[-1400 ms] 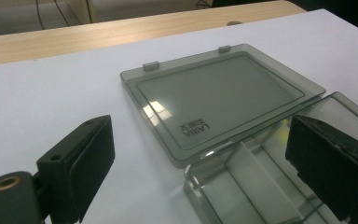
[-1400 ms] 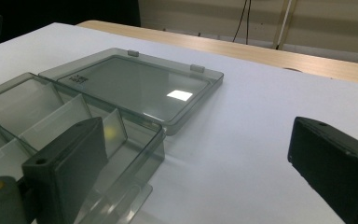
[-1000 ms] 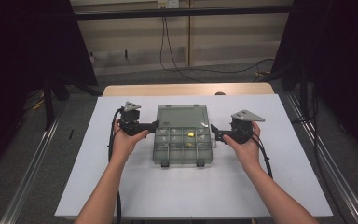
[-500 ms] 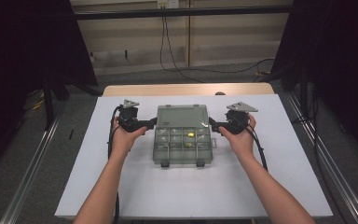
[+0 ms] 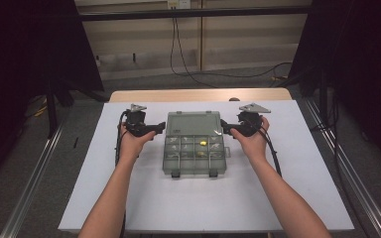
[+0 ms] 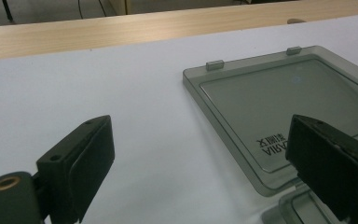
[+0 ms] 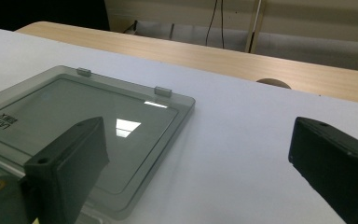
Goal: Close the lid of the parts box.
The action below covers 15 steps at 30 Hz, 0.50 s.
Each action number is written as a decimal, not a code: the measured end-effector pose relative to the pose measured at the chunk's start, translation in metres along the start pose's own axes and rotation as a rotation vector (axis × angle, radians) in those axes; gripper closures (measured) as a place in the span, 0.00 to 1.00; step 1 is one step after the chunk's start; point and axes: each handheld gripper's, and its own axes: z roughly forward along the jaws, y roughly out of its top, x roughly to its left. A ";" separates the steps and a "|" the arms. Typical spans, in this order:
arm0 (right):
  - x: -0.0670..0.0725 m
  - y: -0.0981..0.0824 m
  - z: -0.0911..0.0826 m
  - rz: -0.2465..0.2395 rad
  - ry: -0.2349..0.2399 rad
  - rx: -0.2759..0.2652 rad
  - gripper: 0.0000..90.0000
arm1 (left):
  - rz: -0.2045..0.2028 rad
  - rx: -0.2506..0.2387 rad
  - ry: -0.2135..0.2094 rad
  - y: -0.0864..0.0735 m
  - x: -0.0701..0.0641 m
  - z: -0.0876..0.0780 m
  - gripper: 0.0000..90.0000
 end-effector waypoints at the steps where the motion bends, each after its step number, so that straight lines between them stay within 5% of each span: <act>1: -0.001 0.000 0.002 0.005 0.003 0.004 0.04 | 0.001 0.003 0.003 0.000 0.000 0.002 0.09; 15: -0.011 0.004 0.019 0.033 -0.010 0.027 0.07 | -0.015 -0.002 0.031 0.004 0.003 0.018 0.09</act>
